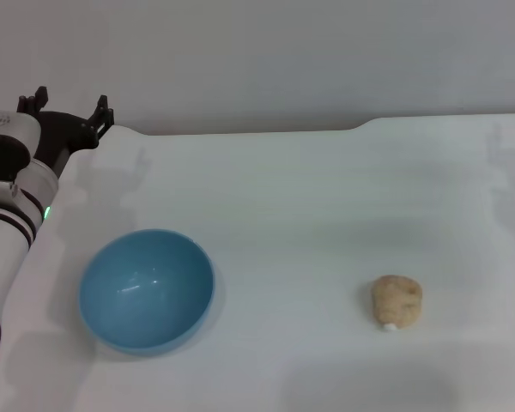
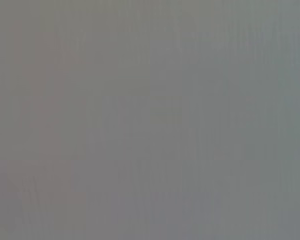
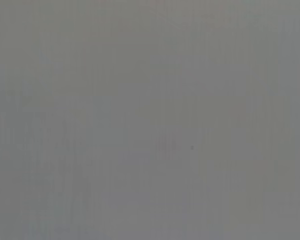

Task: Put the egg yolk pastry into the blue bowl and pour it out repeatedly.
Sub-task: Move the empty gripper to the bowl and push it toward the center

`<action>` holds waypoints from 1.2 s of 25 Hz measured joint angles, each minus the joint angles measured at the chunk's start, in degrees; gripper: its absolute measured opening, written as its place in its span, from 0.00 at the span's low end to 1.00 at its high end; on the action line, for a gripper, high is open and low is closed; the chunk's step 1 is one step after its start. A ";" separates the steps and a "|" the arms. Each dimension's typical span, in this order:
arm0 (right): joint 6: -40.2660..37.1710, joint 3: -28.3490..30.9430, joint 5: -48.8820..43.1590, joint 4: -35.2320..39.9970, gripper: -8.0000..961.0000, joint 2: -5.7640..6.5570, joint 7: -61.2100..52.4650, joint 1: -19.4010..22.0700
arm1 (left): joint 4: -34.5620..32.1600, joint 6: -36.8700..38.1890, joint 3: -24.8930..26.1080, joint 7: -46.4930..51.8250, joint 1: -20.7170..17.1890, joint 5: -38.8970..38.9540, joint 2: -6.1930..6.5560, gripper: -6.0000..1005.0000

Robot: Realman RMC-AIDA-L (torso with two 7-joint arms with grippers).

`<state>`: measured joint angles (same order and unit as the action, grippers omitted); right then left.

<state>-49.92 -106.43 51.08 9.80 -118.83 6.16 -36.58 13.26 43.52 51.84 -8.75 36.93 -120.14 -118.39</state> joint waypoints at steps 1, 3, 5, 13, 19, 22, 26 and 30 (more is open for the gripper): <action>0.00 0.00 0.01 0.02 0.50 0.00 0.00 -0.02 | -0.02 -0.02 0.06 0.36 0.00 0.00 0.00 0.87; 0.00 0.00 0.03 0.08 0.50 0.00 0.00 -0.05 | -0.06 -0.02 0.12 0.96 -0.04 0.00 0.00 0.87; 0.00 0.00 0.05 0.11 0.50 -0.01 0.00 -0.06 | -0.09 0.01 0.62 1.23 -0.22 0.00 0.00 0.87; -2.65 -0.23 0.08 3.19 0.50 -0.81 0.00 4.55 | 5.81 9.14 3.07 1.20 -9.41 0.03 0.21 0.87; -4.26 -1.35 -0.16 6.09 0.50 -0.97 0.00 8.50 | 7.85 12.03 3.70 1.10 -14.40 0.11 0.28 0.87; -4.29 -3.71 -0.18 6.25 0.50 -0.97 0.00 8.98 | 10.55 12.21 3.50 1.09 -16.64 -0.25 0.51 0.87; -3.85 -9.97 -0.14 6.36 0.50 -0.97 -0.01 9.79 | 19.45 9.13 3.93 1.06 -20.59 -6.00 2.48 0.87; -3.78 -14.20 -0.11 6.86 0.50 -0.97 -0.94 11.04 | 27.22 1.55 6.15 1.05 -22.33 -10.80 4.73 0.87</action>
<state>-53.70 -120.63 50.97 16.66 -119.80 5.21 -25.55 40.49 45.08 57.99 -7.70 14.60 -130.94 -113.65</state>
